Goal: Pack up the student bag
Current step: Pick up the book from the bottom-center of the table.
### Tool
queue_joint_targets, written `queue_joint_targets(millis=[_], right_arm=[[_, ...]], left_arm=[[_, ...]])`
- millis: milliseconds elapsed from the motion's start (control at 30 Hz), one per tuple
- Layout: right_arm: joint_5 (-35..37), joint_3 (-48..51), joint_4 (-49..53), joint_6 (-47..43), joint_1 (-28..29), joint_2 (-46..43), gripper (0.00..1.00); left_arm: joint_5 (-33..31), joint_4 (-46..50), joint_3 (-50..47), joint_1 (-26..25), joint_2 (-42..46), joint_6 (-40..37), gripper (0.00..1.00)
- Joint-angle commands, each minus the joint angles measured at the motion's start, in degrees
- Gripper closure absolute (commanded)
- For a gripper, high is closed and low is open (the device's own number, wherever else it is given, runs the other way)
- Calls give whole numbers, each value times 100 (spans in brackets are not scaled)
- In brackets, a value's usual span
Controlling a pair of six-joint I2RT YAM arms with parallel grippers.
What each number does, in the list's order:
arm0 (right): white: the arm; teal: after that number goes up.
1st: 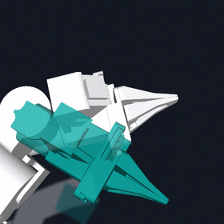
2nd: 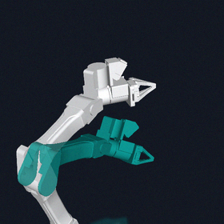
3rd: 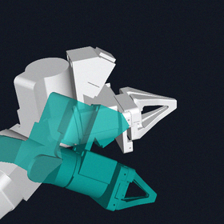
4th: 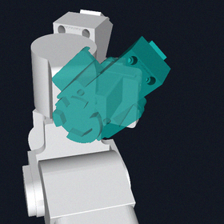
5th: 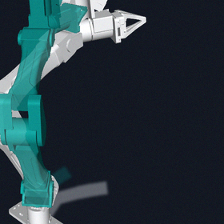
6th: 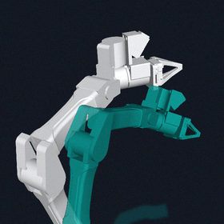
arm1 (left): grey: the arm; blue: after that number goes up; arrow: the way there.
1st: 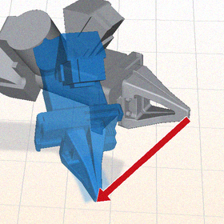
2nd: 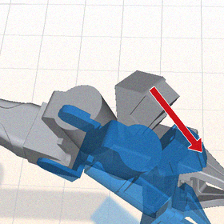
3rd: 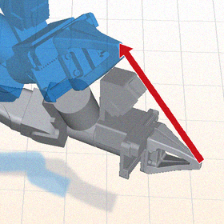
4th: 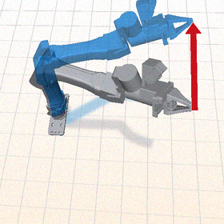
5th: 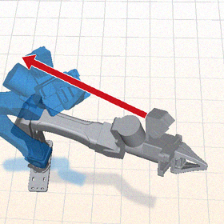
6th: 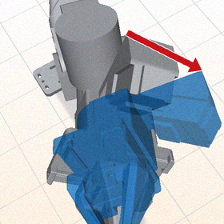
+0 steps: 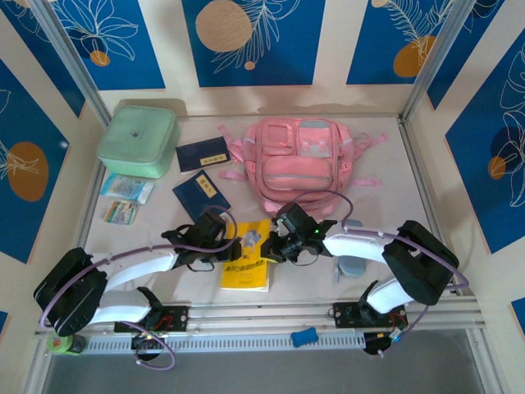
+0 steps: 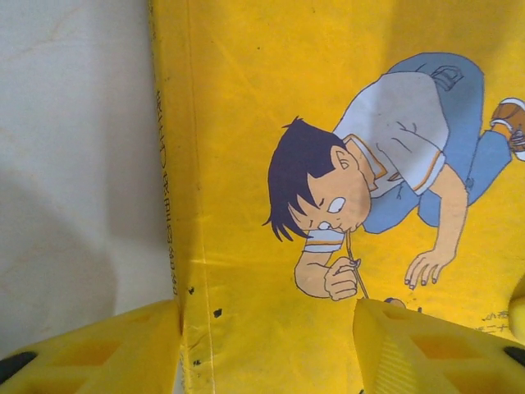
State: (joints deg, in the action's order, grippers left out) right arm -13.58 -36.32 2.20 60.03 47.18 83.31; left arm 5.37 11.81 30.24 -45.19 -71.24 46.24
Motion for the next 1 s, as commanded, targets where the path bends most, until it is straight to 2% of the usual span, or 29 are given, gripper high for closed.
queue_joint_targets(millis=[0, 100, 233, 367, 567, 733, 967], right_arm=[[-156, 0, -93, -260, -117, -255, 94], [-192, 38, -196, -377, -161, -598, 100], [-271, -137, -98, -646, -127, -1140, 100], [-639, -315, 6, -669, -281, -1717, 100], [-1284, -805, 291, -843, -707, -2260, 100], [-1865, -1342, 449, -1078, -1235, -2244, 100], [-2824, -1836, 39, -1188, -1822, -1883, 100]], left_arm=[[23, -99, 42, -91, 426, 115, 44], [-132, 236, 332, -83, 746, -55, 42], [-419, 1071, 679, 35, 1156, -340, 39], [34, 1354, 865, 458, 1606, -436, 35], [979, 1271, 1048, 1127, 2145, -311, 26], [1784, 503, 1115, 1324, 2121, 37, 20], [2176, -999, 788, 1317, 2065, 819, 18]])
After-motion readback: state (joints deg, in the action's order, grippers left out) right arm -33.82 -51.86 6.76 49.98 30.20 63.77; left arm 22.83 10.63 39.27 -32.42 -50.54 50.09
